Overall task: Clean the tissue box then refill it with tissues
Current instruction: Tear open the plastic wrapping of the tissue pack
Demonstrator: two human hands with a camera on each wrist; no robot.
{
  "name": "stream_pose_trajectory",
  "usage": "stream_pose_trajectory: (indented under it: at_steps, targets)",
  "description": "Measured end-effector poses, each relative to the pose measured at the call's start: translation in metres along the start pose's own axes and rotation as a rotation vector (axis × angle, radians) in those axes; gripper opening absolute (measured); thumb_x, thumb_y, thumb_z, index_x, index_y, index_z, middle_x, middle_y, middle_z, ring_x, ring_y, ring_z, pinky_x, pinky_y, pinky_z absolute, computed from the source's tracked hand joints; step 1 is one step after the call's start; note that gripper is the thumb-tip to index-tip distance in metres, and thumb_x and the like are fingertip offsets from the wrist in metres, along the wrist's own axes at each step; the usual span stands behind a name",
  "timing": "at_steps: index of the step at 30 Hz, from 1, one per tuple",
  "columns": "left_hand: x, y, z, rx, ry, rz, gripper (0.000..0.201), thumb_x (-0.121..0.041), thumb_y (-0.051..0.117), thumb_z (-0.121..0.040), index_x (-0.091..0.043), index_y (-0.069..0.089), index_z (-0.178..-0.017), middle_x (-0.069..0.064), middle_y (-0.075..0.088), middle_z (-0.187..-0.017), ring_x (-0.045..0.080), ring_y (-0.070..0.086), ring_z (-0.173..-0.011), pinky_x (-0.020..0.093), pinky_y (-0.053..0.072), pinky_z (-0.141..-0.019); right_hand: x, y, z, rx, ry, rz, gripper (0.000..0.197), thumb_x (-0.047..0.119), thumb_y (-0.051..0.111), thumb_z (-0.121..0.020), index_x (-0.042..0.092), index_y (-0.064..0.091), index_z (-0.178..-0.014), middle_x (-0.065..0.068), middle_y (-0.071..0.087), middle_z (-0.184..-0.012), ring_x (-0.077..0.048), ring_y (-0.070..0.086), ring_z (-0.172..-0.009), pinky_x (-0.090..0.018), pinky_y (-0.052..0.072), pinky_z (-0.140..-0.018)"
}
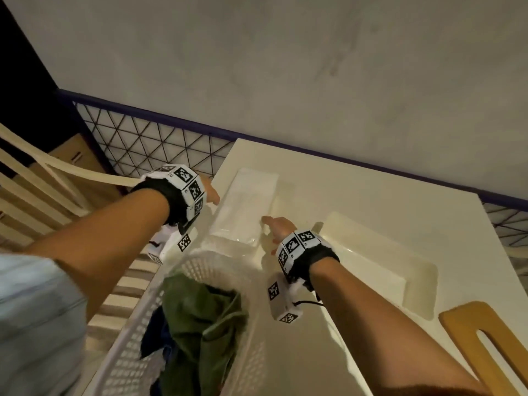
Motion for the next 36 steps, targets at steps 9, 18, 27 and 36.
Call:
stream_pose_trajectory:
  at_steps: [9, 18, 27, 36]
  targets:
    - [-0.005, 0.033, -0.049, 0.169, 0.046, 0.117, 0.048, -0.028, 0.064, -0.083, 0.005, 0.056, -0.118, 0.011, 0.062, -0.101, 0.026, 0.06, -0.091, 0.033, 0.051, -0.083, 0.001, 0.022, -0.038, 0.07, -0.039, 0.077, 0.065, 0.046, 0.042, -0.091, 0.001, 0.034, -0.137, -0.02, 0.04, -0.143, -0.036, 0.041, -0.129, -0.047, 0.036, -0.107]
    - [-0.011, -0.012, 0.053, -0.117, 0.249, 0.686, 0.041, -0.013, 0.061, -0.086, -0.011, 0.05, -0.126, 0.004, 0.056, -0.101, 0.011, 0.055, -0.067, 0.021, 0.048, -0.053, 0.036, -0.042, 0.061, -0.044, -0.275, -0.112, 0.038, 0.033, 0.043, -0.094, -0.002, 0.057, -0.101, -0.019, 0.062, -0.092, -0.031, 0.059, -0.077, -0.045, 0.051, -0.086]
    - [-0.042, 0.046, 0.209, -0.239, 0.439, 0.994, 0.034, -0.011, 0.065, -0.082, -0.022, 0.05, -0.111, 0.001, 0.059, -0.085, 0.015, 0.06, -0.079, 0.019, 0.056, -0.057, -0.031, -0.09, 0.202, -0.046, -0.482, -0.117, 0.025, 0.031, 0.038, -0.096, 0.012, 0.053, -0.093, -0.001, 0.058, -0.08, -0.013, 0.057, -0.072, -0.029, 0.052, -0.071]
    - [-0.061, 0.171, 0.285, -0.111, 0.38, 0.726, 0.088, -0.011, 0.071, -0.077, -0.017, 0.015, -0.145, -0.001, 0.056, -0.068, 0.003, 0.057, -0.058, 0.011, 0.047, -0.057, -0.165, -0.082, 0.254, -0.01, -0.484, 0.01, 0.016, 0.026, 0.041, -0.096, 0.022, 0.056, -0.092, 0.005, 0.057, -0.082, -0.011, 0.053, -0.077, -0.024, 0.041, -0.07]
Point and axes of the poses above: each hand's wrist, its own z-axis away from the middle knuckle, its own y-axis out of the palm, x = y × z, the point moved 2 cm from there along -z, towards the middle knuckle
